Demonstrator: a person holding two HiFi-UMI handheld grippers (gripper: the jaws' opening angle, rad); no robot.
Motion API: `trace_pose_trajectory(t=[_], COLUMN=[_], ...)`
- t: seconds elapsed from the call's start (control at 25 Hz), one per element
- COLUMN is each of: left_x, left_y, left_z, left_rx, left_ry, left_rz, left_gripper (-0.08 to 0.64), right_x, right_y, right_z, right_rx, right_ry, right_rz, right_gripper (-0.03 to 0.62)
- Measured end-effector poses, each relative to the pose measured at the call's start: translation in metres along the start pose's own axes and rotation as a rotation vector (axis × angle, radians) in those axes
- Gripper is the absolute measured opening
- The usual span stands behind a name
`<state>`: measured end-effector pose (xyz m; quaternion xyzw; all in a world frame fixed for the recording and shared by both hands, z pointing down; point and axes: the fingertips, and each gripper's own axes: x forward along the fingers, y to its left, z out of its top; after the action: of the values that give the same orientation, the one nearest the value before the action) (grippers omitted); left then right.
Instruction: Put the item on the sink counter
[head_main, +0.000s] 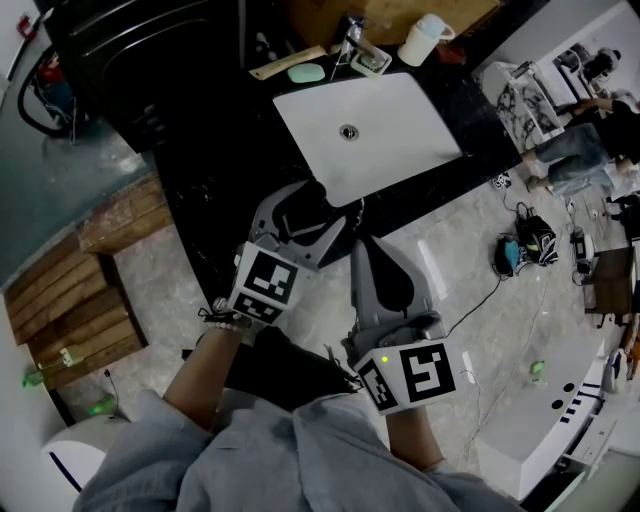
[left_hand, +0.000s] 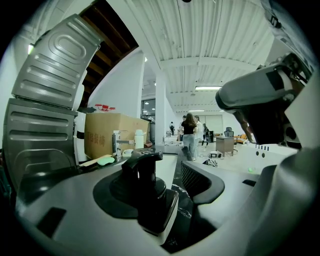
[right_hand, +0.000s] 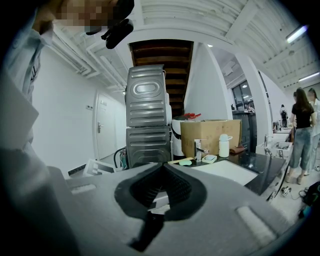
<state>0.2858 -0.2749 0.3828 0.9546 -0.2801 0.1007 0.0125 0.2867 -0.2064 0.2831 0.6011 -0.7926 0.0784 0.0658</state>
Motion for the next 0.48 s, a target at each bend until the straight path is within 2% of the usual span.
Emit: trace_pose_trajectory(t=[0.24, 0.48], left_x=[-0.001, -0.006], left_y=[0.001, 0.013], left_z=[0.001, 0.004], left_rx=[0.005, 0.025], left_ry=[0.0, 0.001], left_rz=[-0.012, 0.01], left_gripper=[0.296, 0.299], right_x=[-0.002, -0.002], right_y=[0.004, 0.006], right_z=[0.0, 0.0], right_rx=[0.001, 0.0], right_ry=[0.001, -0.001], right_rz=[0.0, 0.009], right_gripper=[-0.003, -0.003])
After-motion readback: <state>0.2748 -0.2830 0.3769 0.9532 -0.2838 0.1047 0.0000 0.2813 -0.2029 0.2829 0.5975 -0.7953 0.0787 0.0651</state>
